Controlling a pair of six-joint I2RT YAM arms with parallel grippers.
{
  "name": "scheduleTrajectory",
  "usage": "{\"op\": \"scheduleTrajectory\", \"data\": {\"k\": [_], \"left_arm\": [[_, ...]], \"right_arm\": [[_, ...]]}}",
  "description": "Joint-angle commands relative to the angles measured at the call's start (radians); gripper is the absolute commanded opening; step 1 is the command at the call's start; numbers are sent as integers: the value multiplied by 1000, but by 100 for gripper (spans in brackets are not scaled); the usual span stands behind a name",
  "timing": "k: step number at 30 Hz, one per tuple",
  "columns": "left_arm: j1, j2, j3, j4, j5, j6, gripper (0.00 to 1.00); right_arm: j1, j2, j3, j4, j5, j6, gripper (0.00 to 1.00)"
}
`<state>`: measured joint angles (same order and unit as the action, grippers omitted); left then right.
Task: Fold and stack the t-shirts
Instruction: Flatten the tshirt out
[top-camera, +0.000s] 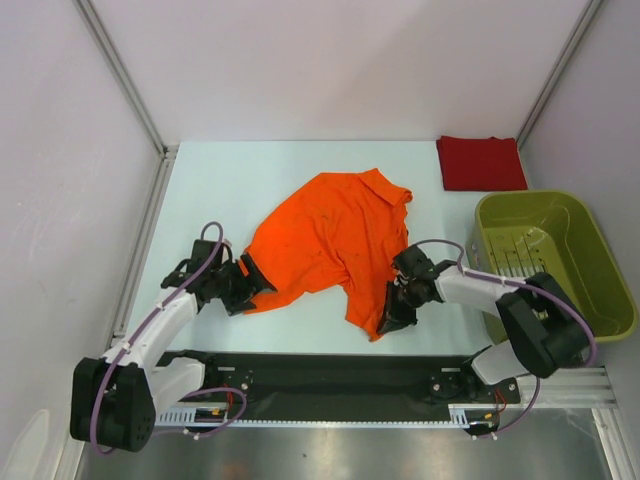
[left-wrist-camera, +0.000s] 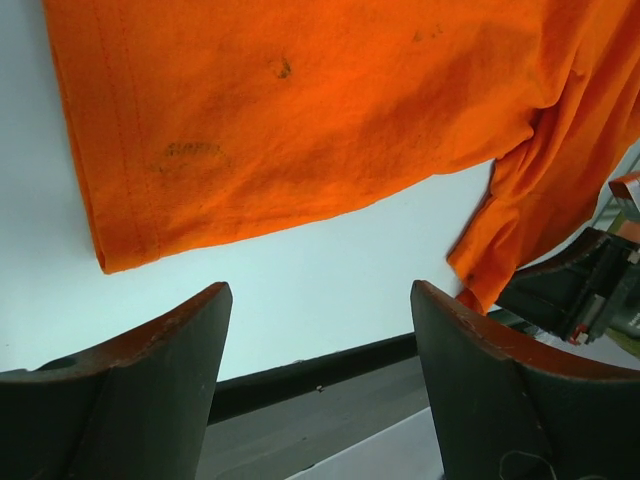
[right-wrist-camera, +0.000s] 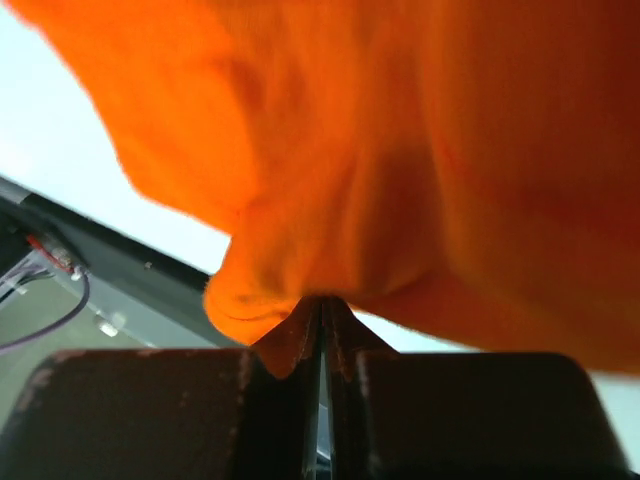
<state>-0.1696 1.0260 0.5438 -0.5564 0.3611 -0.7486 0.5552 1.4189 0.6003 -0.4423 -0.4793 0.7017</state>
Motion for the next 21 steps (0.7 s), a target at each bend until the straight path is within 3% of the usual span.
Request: {"op": "scheduleTrajectory", "data": {"k": [1,3,6,12,21], "left_arm": [[7,-29,-5,4,12,11,78],[7,-35,-15,9,7,2,77],[7,-27,-24,22,12,2,78],[7,2,-54,59,27,2,77],[8,54,24,32,32,31,77]], "right_arm": [[14,61,79,-7,68,-40,5],[14,95,113,-73,168,-74,4],[31,118,145,-308,384,-149,1],[71,49,203,-461,537,-68,10],[77,70,303,-299,343,-81,17]]}}
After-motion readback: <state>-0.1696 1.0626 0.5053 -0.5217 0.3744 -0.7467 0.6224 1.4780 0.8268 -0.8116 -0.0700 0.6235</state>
